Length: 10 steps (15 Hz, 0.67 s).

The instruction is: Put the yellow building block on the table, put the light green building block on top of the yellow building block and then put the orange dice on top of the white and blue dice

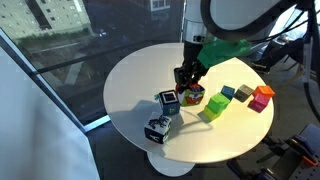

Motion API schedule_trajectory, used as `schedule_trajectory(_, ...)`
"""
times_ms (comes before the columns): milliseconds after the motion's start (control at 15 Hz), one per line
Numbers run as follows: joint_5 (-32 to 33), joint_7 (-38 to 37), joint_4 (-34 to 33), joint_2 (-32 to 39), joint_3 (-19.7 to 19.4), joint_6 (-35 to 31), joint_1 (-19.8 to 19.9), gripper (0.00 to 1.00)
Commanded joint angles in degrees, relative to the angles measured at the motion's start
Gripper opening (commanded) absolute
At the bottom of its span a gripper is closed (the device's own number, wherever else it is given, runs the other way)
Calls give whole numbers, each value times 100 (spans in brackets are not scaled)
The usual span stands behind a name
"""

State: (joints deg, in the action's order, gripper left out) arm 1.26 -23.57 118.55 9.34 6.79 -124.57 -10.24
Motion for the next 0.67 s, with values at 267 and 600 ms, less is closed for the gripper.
schedule_trajectory(267,-40,-285,-1112,724,-117,832,-40,10)
schedule_trajectory(600,-43,-384,-1560,1063,-177,1036,-84,10)
